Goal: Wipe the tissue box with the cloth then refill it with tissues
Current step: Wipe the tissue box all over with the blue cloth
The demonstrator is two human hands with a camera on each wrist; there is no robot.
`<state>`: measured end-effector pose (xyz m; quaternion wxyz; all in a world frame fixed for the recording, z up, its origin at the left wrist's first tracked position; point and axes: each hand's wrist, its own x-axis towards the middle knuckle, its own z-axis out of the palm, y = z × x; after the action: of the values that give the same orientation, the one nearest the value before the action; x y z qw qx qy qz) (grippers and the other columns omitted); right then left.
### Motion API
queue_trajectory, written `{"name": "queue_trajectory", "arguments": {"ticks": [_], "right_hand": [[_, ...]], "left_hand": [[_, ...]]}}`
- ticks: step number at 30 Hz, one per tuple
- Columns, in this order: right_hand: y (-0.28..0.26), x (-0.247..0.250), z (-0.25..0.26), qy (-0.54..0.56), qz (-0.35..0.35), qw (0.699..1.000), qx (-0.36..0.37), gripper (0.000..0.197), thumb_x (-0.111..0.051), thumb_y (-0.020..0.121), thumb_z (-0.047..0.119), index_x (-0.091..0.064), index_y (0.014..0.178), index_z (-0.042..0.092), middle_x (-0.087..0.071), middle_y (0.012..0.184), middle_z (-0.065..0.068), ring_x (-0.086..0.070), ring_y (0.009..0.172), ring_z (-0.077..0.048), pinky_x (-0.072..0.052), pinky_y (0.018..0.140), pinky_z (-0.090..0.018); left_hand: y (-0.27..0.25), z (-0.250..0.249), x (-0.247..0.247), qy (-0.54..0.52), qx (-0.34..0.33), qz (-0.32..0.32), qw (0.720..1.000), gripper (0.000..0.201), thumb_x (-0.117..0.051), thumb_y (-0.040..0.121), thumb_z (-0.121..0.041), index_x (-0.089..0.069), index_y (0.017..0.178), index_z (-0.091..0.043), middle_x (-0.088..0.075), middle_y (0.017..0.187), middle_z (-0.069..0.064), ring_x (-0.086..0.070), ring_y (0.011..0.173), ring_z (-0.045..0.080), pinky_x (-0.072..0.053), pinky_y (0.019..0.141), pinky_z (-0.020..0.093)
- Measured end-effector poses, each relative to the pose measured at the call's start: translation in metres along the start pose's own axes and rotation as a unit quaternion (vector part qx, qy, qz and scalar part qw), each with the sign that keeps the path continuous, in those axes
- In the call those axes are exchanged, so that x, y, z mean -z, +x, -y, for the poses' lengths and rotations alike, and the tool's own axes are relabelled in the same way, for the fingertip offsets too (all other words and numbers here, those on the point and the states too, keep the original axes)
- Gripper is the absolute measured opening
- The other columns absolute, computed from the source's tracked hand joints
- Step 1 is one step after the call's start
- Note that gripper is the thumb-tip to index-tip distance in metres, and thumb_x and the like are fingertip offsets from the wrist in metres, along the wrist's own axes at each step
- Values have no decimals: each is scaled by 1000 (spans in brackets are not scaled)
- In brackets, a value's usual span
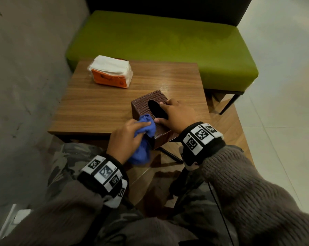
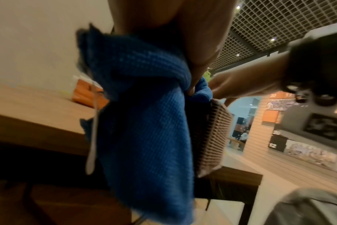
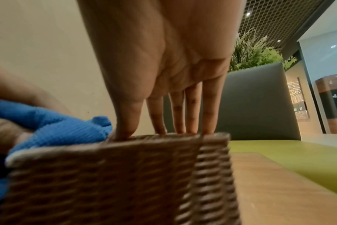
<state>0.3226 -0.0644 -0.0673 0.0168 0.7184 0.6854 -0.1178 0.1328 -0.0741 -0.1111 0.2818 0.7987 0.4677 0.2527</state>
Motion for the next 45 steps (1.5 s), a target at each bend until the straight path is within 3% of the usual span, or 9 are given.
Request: {"name": "queue_trajectory", "arguments": {"ticks": [4,9,16,20,26,32,39,42,45], "right_hand": [[-1,10,-11,7,49,999,8,84,-69,80,53,-27,150,34,-36,143,-12,-36,131,-30,-38,101,-40],[7,7,-8,30,103,993,44,82,-66,87,41,-15,152,39,0,163,-7,-9,148,-30,-18,117,-46],[9,8,-9,12,115,992,52,75,-60,90,45,-16,151,41,-4,163,-5,-16,146,-30,-21,115,-43],[10,8,-9,-2,124,991,56,75,-57,91,47,-13,151,42,-3,163,-5,-13,146,-31,-21,116,-46],[2,-1,-10,-34,90,995,13,71,-43,91,62,-8,151,45,-7,161,-5,-14,144,-31,-25,111,-52],[-5,-12,10,-58,23,998,-12,71,-36,91,66,-17,152,35,-22,151,-15,-22,137,-34,-28,109,-50],[-2,-5,1,2,59,998,25,72,-50,91,57,-20,152,34,1,163,-7,-1,149,-28,-11,118,-52],[-3,-12,4,36,61,997,15,71,-46,94,54,-14,153,30,0,163,-6,-2,150,-26,-14,119,-46],[-3,-13,3,31,60,998,14,70,-43,95,55,-12,154,31,0,163,-5,-2,150,-25,-14,118,-45]], "left_hand": [[25,15,17,27,9,22,999,38,-58,83,-6,-67,112,-29,-64,115,-1,-61,101,23,-50,82,43],[42,16,24,25,-19,29,999,38,-60,81,-2,-70,108,-26,-65,110,-2,-61,99,19,-45,79,29],[0,23,21,-79,-43,49,995,43,-61,80,5,-68,111,-23,-65,109,-1,-60,102,12,-48,91,33],[9,23,14,-99,-13,24,995,32,-58,83,-9,-70,111,-19,-66,111,0,-61,105,15,-49,93,38],[-4,15,6,-33,-12,-25,999,37,-64,85,-8,-65,119,-21,-63,108,5,-62,96,21,-52,81,38],[4,23,9,3,25,-58,998,36,-64,85,-10,-65,118,-22,-65,108,7,-62,95,23,-51,79,40],[31,37,28,-48,53,-29,997,31,-62,84,-11,-69,112,-21,-67,111,5,-62,102,23,-49,88,45],[25,34,24,-86,41,-39,995,32,-62,82,-14,-68,113,-19,-67,112,5,-61,106,20,-49,94,40],[-3,20,9,-96,1,-13,995,36,-64,83,-3,-66,116,-18,-65,110,2,-60,104,13,-47,91,26]]}}
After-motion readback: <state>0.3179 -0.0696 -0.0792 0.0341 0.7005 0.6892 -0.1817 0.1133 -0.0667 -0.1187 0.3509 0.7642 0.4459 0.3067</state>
